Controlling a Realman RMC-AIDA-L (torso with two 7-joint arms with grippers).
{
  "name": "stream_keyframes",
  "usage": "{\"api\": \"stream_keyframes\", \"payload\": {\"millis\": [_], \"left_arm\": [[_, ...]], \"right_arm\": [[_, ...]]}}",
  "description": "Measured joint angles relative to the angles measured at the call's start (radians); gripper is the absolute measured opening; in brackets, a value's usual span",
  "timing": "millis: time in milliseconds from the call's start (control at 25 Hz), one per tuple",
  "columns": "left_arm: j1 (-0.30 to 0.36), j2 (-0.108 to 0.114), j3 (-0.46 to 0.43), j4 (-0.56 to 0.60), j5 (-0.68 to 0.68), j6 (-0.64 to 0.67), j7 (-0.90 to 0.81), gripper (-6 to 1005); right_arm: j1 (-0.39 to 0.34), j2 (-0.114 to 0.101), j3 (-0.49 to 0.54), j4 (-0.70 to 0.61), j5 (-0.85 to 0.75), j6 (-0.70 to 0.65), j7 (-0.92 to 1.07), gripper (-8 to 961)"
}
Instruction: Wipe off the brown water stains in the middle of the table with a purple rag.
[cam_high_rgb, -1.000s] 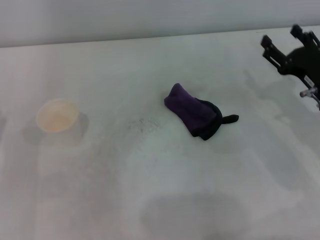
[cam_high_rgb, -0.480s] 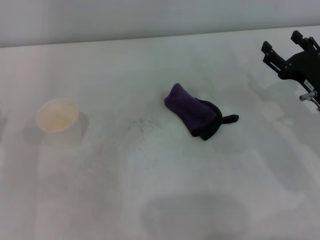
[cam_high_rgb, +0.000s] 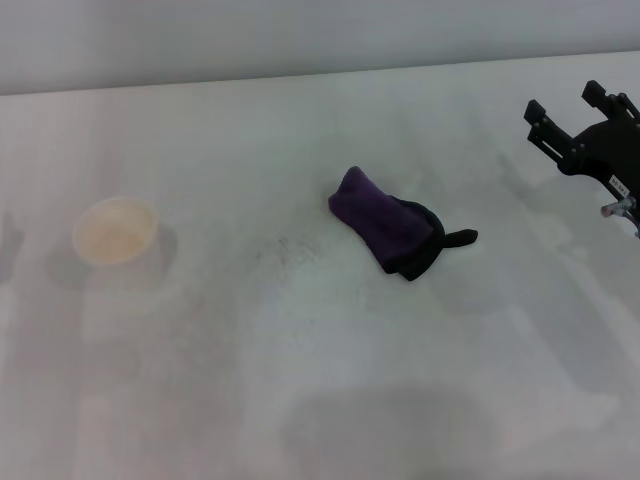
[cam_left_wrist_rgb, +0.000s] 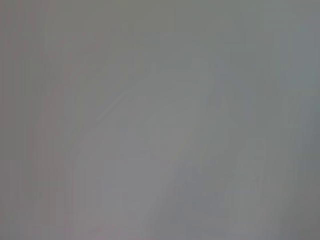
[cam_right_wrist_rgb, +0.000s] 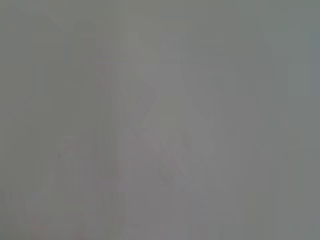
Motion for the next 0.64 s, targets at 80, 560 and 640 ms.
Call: {"api": "stream_keyframes", "payload": {"millis": [80, 560, 640], "left_arm": [[0.000, -0.001, 0.000, 0.002, 0.002, -0.006, 0.000, 887], [-0.017, -0.003, 0.000, 0.006, 0.008, -0.029, 0.000, 887], [-0.018, -0.004, 0.000, 0.006, 0.017, -0.029, 0.000, 887]], "right_arm": [[0.001, 0.000, 0.001, 0.001, 0.000, 0.000, 0.016, 858], [0.002, 0.000, 0.002, 0.012, 0.002, -0.021, 0.122, 858], [0.003, 0.000, 0.002, 0.010, 0.003, -0.021, 0.132, 858]]}}
